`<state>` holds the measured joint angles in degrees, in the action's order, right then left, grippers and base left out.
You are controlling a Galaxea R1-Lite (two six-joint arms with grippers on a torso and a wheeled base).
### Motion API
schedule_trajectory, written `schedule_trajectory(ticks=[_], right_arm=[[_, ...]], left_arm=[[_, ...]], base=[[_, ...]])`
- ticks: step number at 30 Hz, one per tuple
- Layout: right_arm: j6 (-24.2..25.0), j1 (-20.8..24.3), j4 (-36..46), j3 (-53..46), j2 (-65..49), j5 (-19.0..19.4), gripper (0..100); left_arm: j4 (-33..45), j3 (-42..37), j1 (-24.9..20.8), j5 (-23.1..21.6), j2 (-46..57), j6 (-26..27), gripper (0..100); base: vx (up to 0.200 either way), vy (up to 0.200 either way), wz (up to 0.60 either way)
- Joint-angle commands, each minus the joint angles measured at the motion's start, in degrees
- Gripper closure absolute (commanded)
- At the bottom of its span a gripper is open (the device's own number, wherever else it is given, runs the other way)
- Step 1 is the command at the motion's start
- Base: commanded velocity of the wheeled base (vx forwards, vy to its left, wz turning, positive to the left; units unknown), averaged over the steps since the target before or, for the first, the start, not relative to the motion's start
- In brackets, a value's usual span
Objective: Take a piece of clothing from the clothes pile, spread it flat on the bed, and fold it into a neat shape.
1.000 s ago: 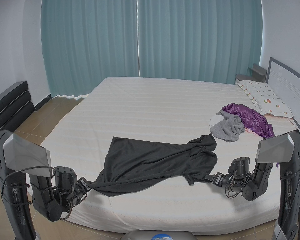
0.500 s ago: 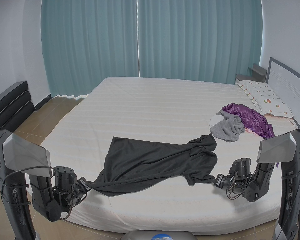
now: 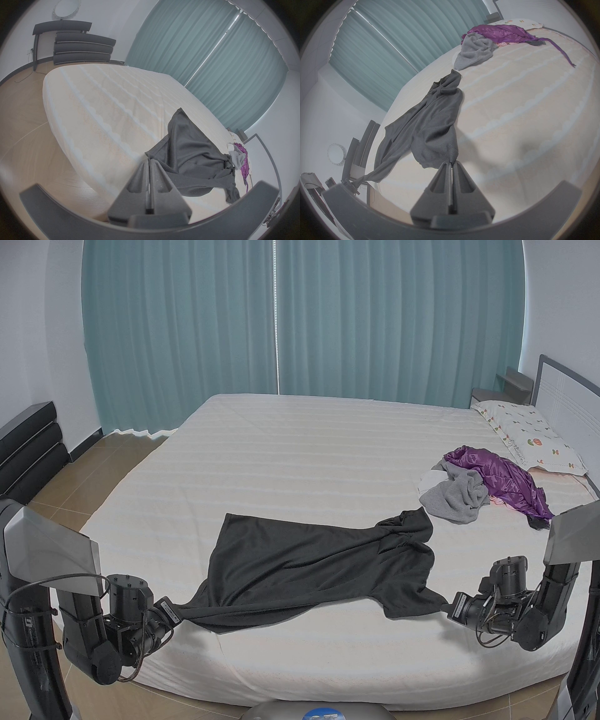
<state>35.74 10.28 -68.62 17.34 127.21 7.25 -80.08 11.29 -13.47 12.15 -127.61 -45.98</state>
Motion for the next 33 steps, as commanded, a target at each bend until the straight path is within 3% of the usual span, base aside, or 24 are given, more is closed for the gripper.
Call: schedule_trajectory(ticks=[1,7,10,20,29,30,33], right_arm=[[-0.15,-0.78,-0.29,-7.84,-8.73,1.27,100],[-2.43,-0.78,-0.37,-17.34,-14.88,2.33,100],[-2.96,-0.87,1.82,-17.34,-16.64,2.33,100],[-9.73,-0.96,24.5,-17.34,-26.93,4.35,100],[-14.39,-1.05,26.08,-17.16,-19.37,5.93,100],[-15.26,-1.05,25.73,-16.37,-16.47,6.02,0],[-14.82,-1.49,24.5,-12.85,-12.69,6.11,0]], left_arm=[[-0.08,-1.97,-0.42,-0.03,1.05,2.21,100],[-0.08,-3.99,-1.21,-0.03,1.93,4.76,100],[-0.08,-4.7,-1.38,-0.03,1.93,5.9,100],[0.01,-6.63,-2.26,-0.03,1.75,8.19,100],[0.01,-7.77,-3.23,-0.11,1.31,9.77,100],[0.01,-7.77,-3.23,-0.11,1.31,9.77,100],[0.01,-7.68,-3.23,-0.2,1.22,9.77,100]], base=[[0.0,0.0,0.0],[0.0,0.0,0.0],[0.0,0.0,0.0],[0.0,0.0,0.0],[0.0,0.0,0.0],[0.0,0.0,0.0],[0.0,0.0,0.0]])
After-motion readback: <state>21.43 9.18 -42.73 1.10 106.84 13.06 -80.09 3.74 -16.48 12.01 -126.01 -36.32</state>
